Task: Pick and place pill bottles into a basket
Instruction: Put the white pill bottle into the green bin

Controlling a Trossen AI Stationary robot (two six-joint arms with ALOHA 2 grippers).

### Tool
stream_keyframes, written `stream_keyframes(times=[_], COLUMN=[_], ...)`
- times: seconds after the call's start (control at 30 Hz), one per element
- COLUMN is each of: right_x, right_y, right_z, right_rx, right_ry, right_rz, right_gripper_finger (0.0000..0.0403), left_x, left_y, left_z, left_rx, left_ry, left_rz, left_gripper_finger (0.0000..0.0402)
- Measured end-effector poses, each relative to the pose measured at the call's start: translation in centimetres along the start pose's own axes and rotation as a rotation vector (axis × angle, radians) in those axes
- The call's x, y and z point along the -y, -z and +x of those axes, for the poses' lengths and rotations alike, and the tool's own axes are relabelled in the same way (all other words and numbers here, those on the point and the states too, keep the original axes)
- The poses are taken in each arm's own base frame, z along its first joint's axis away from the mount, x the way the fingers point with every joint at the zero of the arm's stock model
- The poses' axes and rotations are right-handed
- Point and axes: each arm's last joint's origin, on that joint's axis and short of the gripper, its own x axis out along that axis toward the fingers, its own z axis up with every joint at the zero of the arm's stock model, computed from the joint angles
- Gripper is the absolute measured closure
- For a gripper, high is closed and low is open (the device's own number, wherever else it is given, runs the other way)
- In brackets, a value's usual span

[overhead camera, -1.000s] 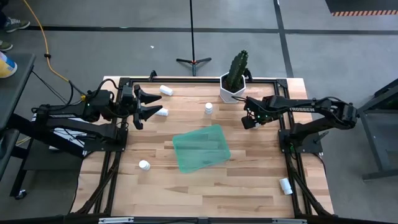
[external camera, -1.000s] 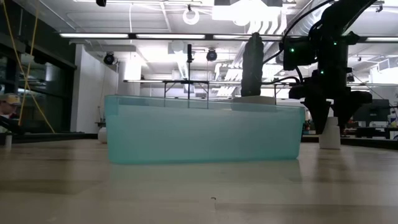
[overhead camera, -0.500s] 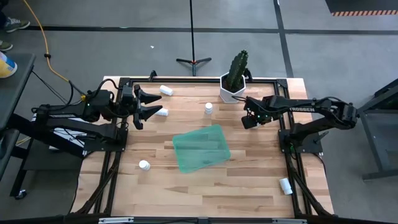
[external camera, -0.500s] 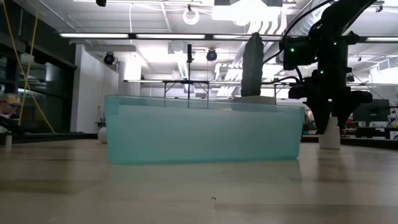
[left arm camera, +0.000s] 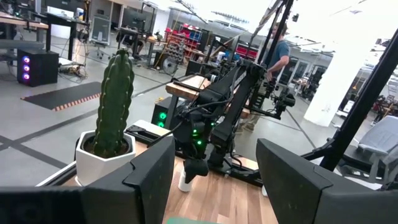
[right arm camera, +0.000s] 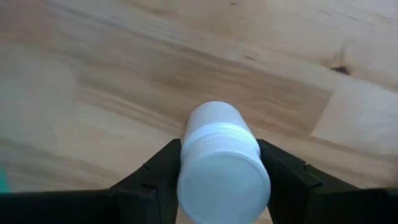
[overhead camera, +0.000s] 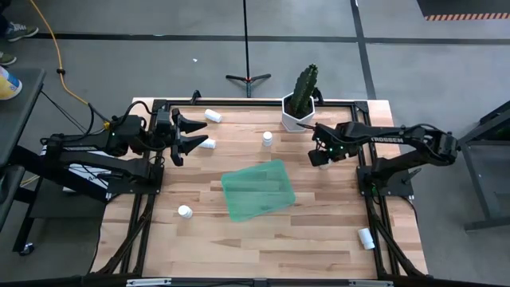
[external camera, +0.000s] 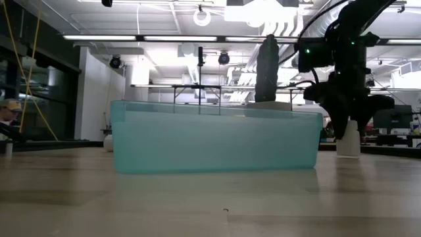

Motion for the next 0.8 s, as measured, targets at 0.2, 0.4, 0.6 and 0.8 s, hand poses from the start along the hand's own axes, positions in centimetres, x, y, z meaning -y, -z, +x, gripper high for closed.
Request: stream_keyframes(times=[0.2, 0.4, 0.6, 0.8], right_x=[-1.7, -3.7, -5.8, -7.6], right_y=[-0.9, -0.8, 0.2, 1.2], right_z=[-2.1, -5.0, -7.7, -10.2], right_rx=[0.063, 0.135, 0.186, 0.258], right_ry=[-0.067, -0.089, -0.132, -0.189], right_rz=[-0.028, -0.089, -0.154, -0.189], right_gripper_finger=[0.0235, 0.0235, 0.0235, 0.0235], left_x=[0.0, 0.0, 0.0, 0.0], left_y=[0.0, 0.0, 0.0, 0.0], left_z=[0.0, 0.0, 0.0, 0.0], left_rx=[0.0, 0.0, 0.0, 0.0], left_ry=[0.0, 0.0, 0.0, 0.0], left_rz=[0.0, 0.0, 0.0, 0.0], left_gripper_finger=[0.014, 0.014, 0.014, 0.014])
